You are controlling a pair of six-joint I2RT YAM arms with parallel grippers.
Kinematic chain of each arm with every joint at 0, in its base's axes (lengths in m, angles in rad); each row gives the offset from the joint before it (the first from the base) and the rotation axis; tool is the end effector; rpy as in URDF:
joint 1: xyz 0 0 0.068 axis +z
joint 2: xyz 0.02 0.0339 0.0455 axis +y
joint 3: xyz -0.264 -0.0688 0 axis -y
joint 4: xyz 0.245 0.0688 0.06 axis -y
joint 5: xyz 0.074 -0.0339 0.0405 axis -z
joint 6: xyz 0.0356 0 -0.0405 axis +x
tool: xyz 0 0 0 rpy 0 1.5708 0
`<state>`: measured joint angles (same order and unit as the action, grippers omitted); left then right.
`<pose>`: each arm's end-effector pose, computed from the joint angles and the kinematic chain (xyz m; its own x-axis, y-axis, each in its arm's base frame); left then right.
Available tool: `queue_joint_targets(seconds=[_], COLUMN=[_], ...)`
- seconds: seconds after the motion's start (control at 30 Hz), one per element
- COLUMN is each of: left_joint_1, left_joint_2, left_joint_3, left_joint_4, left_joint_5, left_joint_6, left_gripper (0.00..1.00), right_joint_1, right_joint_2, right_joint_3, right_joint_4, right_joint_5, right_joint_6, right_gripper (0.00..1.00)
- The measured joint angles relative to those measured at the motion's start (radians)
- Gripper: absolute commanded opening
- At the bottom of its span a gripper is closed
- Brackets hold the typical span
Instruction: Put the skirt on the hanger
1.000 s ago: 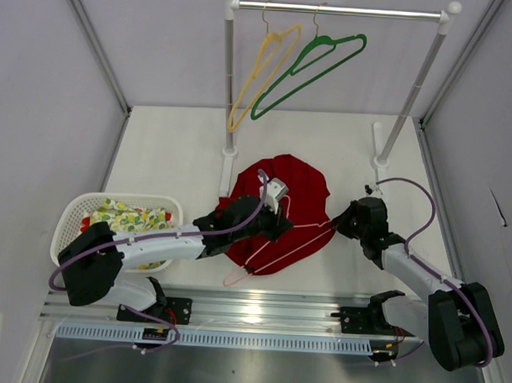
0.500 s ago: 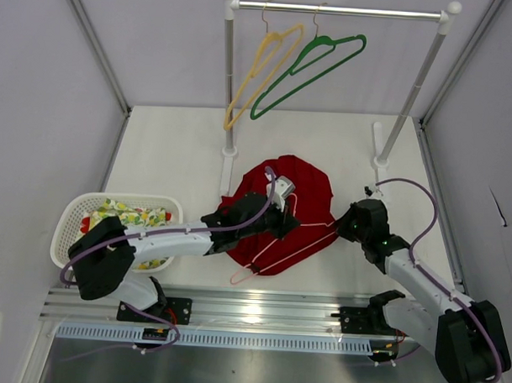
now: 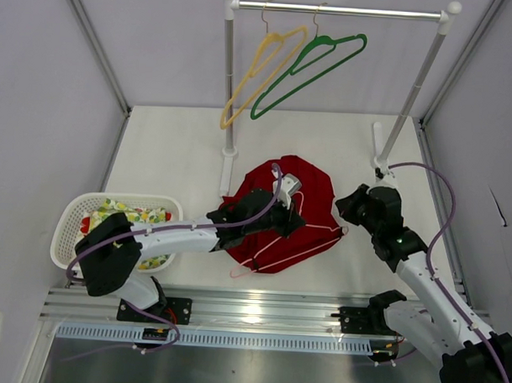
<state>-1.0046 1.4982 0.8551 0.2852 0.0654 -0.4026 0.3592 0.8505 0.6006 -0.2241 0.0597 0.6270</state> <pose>0.1780 -0.2844 0.2395 -0.5157 0.0825 -0.8528 0.7314 0.5608 -0.3880 0.1838 0.0668 0.2595 -0.5228 0.4293 -0.7365 0.0068 0.8660 0.5000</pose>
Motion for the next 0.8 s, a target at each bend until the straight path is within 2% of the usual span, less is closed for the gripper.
queue_joint_targets(seconds=[0.23,0.3,0.33,0.4,0.5,0.8], left_joint_1=[0.000,0.000,0.000,0.002,0.003,0.007], left_joint_2=[0.032,0.052,0.063,0.079,0.093,0.141], left_joint_3=[0.032,0.032,0.032,0.032,0.040,0.088], left_joint_4=[0.002,0.006,0.013,0.031,0.045,0.037], left_joint_5=[0.019,0.021,0.021,0.021,0.025,0.021], left_joint_6=[-0.001,-0.006,-0.008,-0.013,-0.016,-0.016], left_gripper=[0.00,0.00,0.00,0.00,0.00,0.00], right_joint_1=[0.000,0.000,-0.002,-0.011,-0.037,-0.093], right_joint_2=[0.000,0.007,0.011,0.012,0.013,0.022], right_joint_3=[0.051,0.051,0.050,0.039,-0.013,-0.187], right_joint_4=[-0.080,-0.120,-0.137,-0.154,-0.155,-0.136], right_joint_5=[0.026,0.044,0.052,0.064,0.066,0.056], right_joint_6=[-0.013,-0.013,-0.011,-0.006,0.002,0.028], right_gripper=[0.00,0.05,0.13,0.20,0.24,0.23])
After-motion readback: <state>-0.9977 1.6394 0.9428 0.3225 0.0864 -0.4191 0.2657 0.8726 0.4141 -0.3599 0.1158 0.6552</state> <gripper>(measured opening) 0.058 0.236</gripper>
